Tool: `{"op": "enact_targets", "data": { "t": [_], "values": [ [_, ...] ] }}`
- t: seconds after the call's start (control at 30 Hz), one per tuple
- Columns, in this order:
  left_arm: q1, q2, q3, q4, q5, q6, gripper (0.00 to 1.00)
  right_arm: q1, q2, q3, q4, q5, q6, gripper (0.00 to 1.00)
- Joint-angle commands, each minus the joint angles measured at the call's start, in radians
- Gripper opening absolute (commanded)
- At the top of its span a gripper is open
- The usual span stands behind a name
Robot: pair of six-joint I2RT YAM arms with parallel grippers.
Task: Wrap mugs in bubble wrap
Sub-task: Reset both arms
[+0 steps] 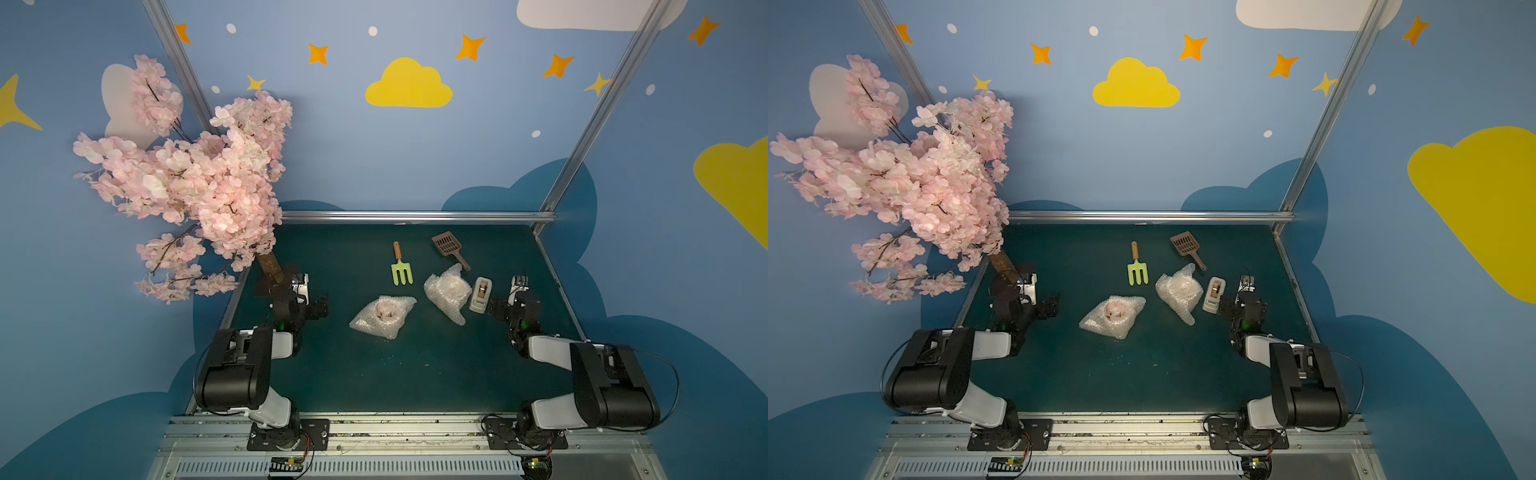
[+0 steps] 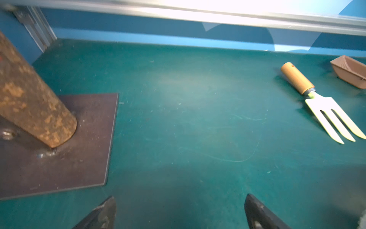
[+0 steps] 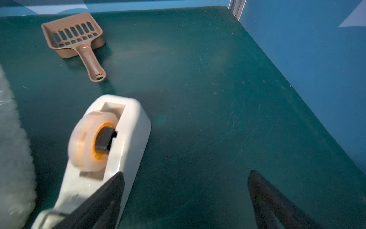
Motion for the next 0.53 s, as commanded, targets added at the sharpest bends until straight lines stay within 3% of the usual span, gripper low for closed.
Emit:
{"op": "enact_targets", "data": {
  "t": [0.0,0.5],
  "values": [
    [-0.01,-0.018,0.01,0.016,-0.024,0.019,1.0,0.003,-0.002,0.037,0.009,-0.013,-0.009,0.96],
    [-0.006,-0.02,0.015,0.003,-0.006,0.021,1.0,0.005,-0.003,0.032,0.012,-0.011,-0.012,0.96]
  ]
}}
